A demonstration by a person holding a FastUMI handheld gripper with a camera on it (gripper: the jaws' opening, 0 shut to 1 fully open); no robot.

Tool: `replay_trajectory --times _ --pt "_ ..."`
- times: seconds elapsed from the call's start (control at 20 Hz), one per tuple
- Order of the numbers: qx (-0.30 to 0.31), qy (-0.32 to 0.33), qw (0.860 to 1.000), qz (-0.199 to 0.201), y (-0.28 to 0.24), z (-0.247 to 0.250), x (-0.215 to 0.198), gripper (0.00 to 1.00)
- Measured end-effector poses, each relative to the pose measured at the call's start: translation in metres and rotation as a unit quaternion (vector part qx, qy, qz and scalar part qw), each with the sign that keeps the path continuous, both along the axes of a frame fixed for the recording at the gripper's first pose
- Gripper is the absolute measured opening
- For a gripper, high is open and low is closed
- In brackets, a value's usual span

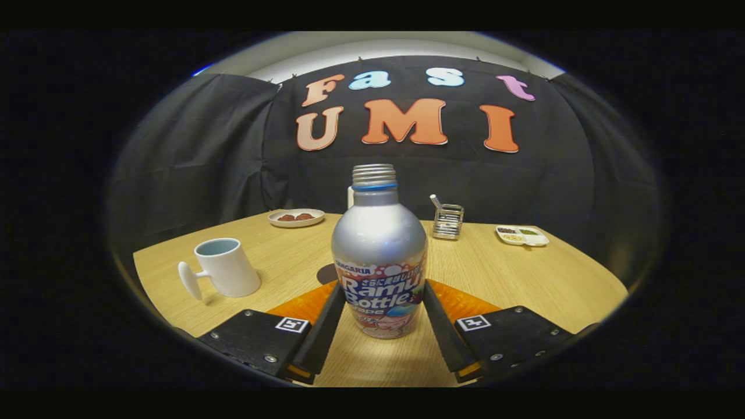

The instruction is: Take the bottle from table, then pour the juice into the cup, finally place the bottle on the coaster

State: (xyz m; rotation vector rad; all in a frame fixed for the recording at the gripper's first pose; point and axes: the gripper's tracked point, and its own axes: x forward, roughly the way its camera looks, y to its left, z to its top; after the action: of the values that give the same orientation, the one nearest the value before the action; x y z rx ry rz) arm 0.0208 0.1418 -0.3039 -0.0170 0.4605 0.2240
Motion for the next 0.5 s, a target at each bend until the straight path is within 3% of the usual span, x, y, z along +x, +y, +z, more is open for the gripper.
replay_trajectory --times 0.5 --pt "-0.172 -0.042 0.983 0.038 0.014 0.019 0.014 0.77"
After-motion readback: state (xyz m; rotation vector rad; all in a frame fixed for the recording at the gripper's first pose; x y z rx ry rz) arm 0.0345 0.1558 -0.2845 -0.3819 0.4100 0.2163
